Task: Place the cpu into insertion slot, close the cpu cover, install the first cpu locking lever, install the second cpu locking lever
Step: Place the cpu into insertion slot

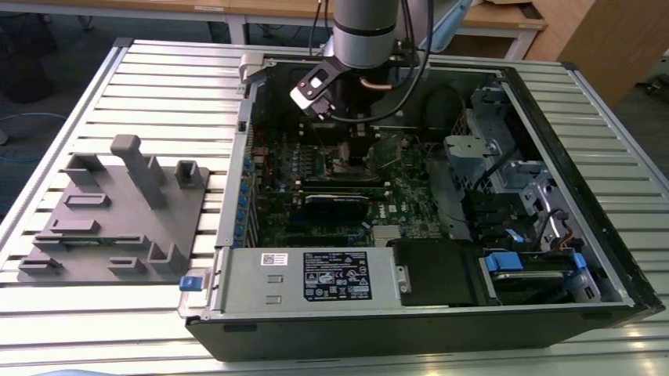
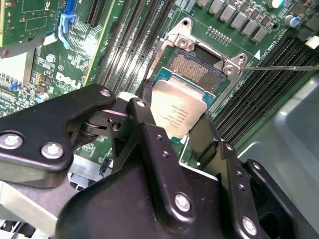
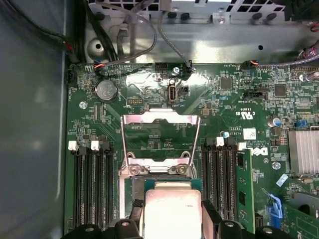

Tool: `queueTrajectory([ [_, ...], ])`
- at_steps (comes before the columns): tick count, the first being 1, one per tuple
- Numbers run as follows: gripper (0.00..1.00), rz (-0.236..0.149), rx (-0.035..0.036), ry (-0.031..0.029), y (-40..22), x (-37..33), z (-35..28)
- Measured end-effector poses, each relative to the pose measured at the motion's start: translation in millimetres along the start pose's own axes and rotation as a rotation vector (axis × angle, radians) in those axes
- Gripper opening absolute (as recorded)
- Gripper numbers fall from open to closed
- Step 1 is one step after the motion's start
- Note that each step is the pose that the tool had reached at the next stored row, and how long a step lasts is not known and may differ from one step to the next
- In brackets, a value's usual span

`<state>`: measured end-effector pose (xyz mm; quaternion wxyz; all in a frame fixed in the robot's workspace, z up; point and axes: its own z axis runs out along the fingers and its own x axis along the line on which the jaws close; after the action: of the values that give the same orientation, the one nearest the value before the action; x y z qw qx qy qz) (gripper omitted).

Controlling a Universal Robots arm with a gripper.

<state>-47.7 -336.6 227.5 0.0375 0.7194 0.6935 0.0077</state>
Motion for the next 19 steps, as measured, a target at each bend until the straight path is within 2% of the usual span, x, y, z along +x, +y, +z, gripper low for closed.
queueTrajectory([
  [6, 0.54, 0.001, 0.0001, -0.0001, -2.8, 0.7, -0.1],
  [19, 0.54, 0.001, 0.0000, 0.0009, -3.9, 4.5, 2.3],
])
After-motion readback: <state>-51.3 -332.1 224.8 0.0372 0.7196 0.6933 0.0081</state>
